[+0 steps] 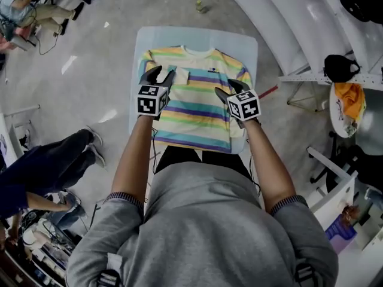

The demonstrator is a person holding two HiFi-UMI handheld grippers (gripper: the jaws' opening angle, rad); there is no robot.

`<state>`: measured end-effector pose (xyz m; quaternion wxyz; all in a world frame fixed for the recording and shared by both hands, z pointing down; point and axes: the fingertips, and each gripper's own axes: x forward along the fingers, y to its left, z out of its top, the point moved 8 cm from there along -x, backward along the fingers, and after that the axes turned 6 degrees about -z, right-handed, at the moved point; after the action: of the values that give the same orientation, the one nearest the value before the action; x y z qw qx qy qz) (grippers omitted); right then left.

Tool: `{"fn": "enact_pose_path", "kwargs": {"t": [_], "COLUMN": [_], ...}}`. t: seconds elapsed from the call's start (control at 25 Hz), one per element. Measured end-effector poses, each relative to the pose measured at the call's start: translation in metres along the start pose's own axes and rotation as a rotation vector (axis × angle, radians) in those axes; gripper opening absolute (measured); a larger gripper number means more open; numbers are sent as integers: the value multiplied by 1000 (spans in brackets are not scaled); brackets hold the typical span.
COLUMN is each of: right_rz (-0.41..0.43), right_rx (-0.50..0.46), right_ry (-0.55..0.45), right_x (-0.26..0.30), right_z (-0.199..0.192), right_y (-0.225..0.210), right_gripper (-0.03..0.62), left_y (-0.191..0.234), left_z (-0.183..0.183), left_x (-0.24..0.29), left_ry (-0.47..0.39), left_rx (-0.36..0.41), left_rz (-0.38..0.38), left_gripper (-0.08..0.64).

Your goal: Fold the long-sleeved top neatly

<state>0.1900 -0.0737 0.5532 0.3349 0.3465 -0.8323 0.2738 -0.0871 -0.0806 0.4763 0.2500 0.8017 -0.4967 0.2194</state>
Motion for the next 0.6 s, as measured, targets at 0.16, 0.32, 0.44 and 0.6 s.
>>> {"fn": "enact_pose_path", "kwargs": {"t": [0.16, 0.32, 0.44, 0.6], "right_rz": [23, 26, 16, -18], "right_rx": [-52, -85, -84, -91], "right_ry": [9, 45, 62, 68], "right_x": [44, 94, 127, 163], "right_z": [16, 11, 6, 11], "right_y": [29, 53, 63, 73], "right_gripper": [279, 272, 255, 245], "left_y": [11, 26, 37, 51], "left_z": [-22, -49, -65, -78], "left_x": [10, 22, 28, 25], "left_ry": [6, 49, 65, 63], "left_rx": [-6, -19, -29, -44], "left_rz": [-39, -40, -36, -46], "left_gripper": [274, 287, 287, 287]}}
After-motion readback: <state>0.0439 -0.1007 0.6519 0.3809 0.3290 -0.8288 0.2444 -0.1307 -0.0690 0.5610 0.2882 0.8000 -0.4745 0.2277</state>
